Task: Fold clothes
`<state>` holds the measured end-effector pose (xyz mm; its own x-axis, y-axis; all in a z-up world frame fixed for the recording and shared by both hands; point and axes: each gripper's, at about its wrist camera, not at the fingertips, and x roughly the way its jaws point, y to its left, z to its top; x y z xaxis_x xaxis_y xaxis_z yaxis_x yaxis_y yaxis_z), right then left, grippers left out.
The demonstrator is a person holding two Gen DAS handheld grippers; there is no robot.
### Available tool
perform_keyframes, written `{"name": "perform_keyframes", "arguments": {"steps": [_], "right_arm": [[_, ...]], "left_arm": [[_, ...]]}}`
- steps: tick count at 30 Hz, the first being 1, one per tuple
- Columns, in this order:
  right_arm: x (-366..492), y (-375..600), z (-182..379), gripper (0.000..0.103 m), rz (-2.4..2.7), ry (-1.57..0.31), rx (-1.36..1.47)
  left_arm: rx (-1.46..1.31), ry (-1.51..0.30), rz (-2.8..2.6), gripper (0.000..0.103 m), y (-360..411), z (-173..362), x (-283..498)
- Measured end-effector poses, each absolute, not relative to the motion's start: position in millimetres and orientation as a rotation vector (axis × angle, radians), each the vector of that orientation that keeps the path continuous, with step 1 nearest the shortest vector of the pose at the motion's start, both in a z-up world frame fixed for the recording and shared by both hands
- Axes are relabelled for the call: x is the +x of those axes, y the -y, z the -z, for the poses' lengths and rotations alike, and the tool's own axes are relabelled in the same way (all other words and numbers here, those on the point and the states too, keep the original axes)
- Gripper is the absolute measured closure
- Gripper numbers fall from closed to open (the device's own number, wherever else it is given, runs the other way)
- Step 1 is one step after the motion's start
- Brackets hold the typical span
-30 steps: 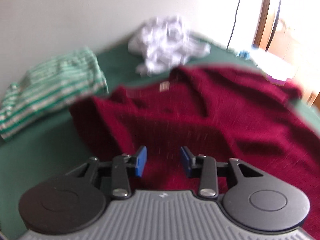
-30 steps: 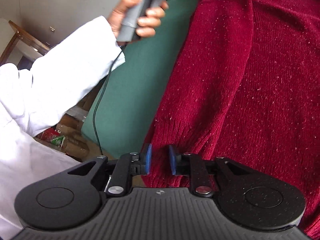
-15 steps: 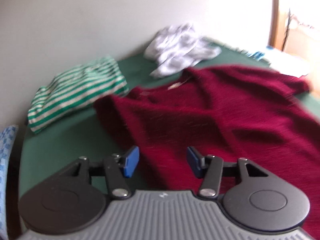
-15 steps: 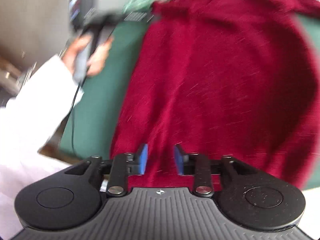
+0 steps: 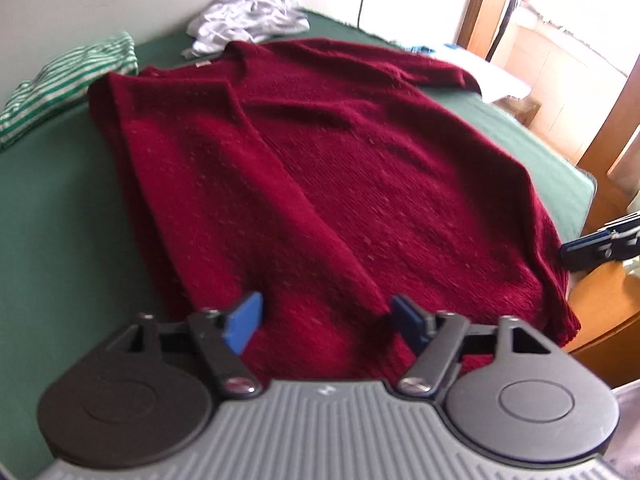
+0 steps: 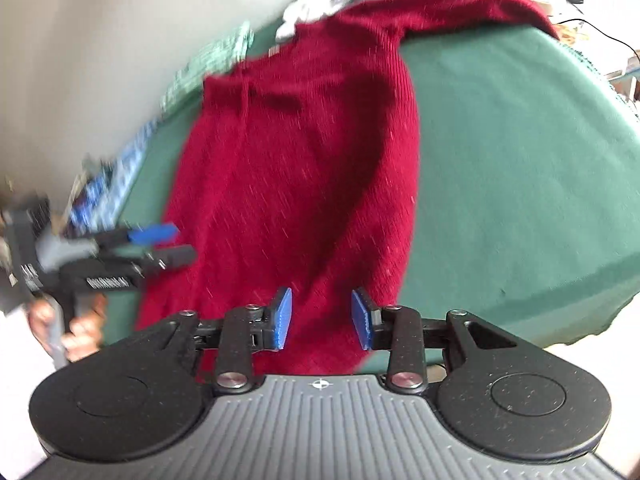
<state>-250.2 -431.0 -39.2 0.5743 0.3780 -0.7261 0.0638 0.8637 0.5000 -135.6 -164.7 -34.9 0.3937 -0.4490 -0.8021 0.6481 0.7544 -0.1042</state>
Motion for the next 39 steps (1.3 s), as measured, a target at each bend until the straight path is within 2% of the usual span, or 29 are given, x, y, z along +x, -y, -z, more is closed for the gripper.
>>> {"name": "perform_keyframes", "arguments": {"steps": [3,4,5,6,9,10,11,12,13,18,19,21,22,23,25,27,28,30,31,32,37,39], "right_arm": [[-248.9,431.1,36.6,0.065,-0.279,-0.905,0.515],[-247.7,429.8,36.8,0.060,-0.313,-0.893,0.519],[-244.6,427.3,38.4,0.048,-0.338,-0.899,0.509],[-240.4,422.1,41.9,0.043,-0.346,-0.927,0.475],[-239.0,408.9,47.9,0.048,-0.360,-0.909,0.353],[-241.1,407.1,48.4,0.060,-0.356,-0.898,0.314],[-242.8,407.9,48.7,0.085,-0.341,-0.892,0.270],[-243.7,413.4,49.5,0.099,-0.326,-0.896,0.256],[-244.6,421.3,50.4,0.103,-0.314,-0.904,0.264],[-266.7,466.7,42.3,0.103,-0.184,-0.958,0.299],[-271.6,471.9,40.2,0.102,-0.166,-0.967,0.308],[-278.9,473.0,34.5,0.090,-0.158,-0.939,0.344],[-278.9,466.7,33.1,0.082,-0.177,-0.921,0.370],[-277.7,458.3,32.4,0.066,-0.200,-0.907,0.401],[-274.3,438.2,32.8,0.048,-0.246,-0.892,0.448],[-267.5,408.5,39.1,0.047,-0.253,-0.923,0.371],[-265.7,395.8,42.1,0.050,-0.222,-0.934,0.296],[-265.2,375.4,45.8,0.067,-0.163,-0.938,0.163],[-268.9,375.6,45.8,0.086,-0.138,-0.943,0.135],[-273.3,384.3,47.8,0.100,-0.091,-0.965,0.146],[-293.9,439.7,58.2,0.100,0.203,-1.062,0.277],[-297.3,453.3,57.0,0.088,0.274,-1.075,0.325]], "left_arm": [[0.215,-0.930,0.657,0.026,173.4,24.2,-145.4],[0.208,-0.927,0.635,0.026,175.6,21.0,-149.6],[0.201,-0.926,0.610,0.024,177.0,18.3,-154.0],[0.192,-0.924,0.587,0.023,177.8,16.5,-158.6],[0.185,-0.921,0.513,0.022,183.0,15.4,-170.4],[0.192,-0.922,0.489,0.022,186.0,15.8,-173.2],[0.192,-0.921,0.473,0.022,188.1,16.0,-176.7],[0.189,-0.920,0.467,0.021,189.5,16.0,-180.4],[0.188,-0.920,0.467,0.021,191.3,15.7,-183.9],[0.218,-0.905,0.519,0.017,201.4,14.6,-194.5],[0.212,-0.908,0.551,0.017,203.3,14.5,-195.1],[0.214,-0.907,0.610,0.015,209.9,15.4,-195.2],[0.225,-0.902,0.636,0.015,213.9,15.8,-195.0],[0.236,-0.896,0.655,0.015,216.5,15.2,-194.0],[0.252,-0.884,0.687,0.015,219.3,13.1,-191.1],[0.254,-0.869,0.711,0.015,215.9,10.6,-187.8],[0.258,-0.867,0.716,0.015,213.3,10.4,-185.3],[0.270,-0.866,0.719,0.015,208.0,11.0,-180.5],[0.276,-0.866,0.720,0.015,205.3,11.5,-178.1],[0.277,-0.867,0.722,0.014,202.2,12.1,-175.6],[0.253,-0.895,0.781,0.012,195.2,18.1,-168.5],[0.281,-0.881,0.823,0.012,198.6,19.3,-171.2]]}}
